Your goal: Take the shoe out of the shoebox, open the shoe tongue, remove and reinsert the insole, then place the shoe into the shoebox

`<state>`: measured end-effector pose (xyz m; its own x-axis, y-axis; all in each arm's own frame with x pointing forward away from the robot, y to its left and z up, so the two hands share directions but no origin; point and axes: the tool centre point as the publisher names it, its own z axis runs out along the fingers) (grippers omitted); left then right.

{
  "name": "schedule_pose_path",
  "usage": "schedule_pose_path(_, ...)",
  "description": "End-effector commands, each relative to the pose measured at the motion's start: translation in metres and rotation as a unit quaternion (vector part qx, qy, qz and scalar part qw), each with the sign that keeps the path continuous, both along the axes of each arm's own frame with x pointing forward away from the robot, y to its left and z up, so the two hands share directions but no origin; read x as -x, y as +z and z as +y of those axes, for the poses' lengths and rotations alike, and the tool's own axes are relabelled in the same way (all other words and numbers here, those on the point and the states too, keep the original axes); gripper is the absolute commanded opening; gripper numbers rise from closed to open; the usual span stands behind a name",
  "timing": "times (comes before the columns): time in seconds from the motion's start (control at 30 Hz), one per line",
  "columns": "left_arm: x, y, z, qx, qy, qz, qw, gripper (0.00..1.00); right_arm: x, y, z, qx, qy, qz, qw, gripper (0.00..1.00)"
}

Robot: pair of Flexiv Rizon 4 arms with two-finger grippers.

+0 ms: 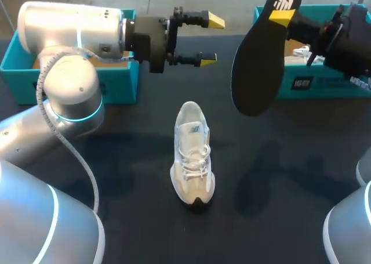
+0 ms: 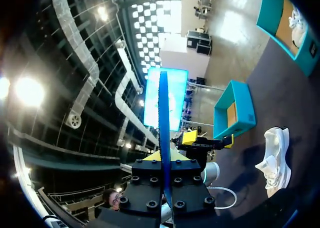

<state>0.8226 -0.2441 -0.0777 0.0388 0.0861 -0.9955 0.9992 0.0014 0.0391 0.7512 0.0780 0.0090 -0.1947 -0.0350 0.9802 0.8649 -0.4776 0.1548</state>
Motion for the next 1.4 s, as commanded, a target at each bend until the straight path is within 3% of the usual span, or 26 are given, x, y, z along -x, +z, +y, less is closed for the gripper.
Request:
schedule_pose_path(0.03,0.004,-0.001,0.009,0.024,-0.008,-0.013,1.000,1.00,-0.029,-0.014,-0.005,0.021,0.044,0.024,0.999,0.00)
schedule_pose_path(0.33,0.022,0.002,0.017,0.029,-0.036,-0.025,0.999,1.00,-0.063,-0.045,-0.007,0.034,0.108,0.120,0.986,0.00)
schedule_pose_path(0.5,0.038,0.007,0.009,0.046,-0.052,-0.027,0.997,1.00,-0.073,-0.059,-0.005,0.025,0.079,0.159,0.984,0.00)
schedule_pose_path(0.83,0.049,0.003,-0.011,0.056,-0.031,-0.024,0.998,1.00,-0.100,-0.068,0.017,0.039,0.089,0.169,0.981,0.00)
schedule_pose_path(1.03,0.047,0.002,-0.019,0.059,-0.017,-0.030,0.998,1.00,-0.104,-0.070,0.029,0.046,0.105,0.175,0.978,0.00)
schedule_pose_path(1.4,0.050,-0.002,-0.022,0.057,-0.014,-0.029,0.998,0.97,-0.092,-0.090,0.048,0.042,0.120,0.199,0.972,0.00)
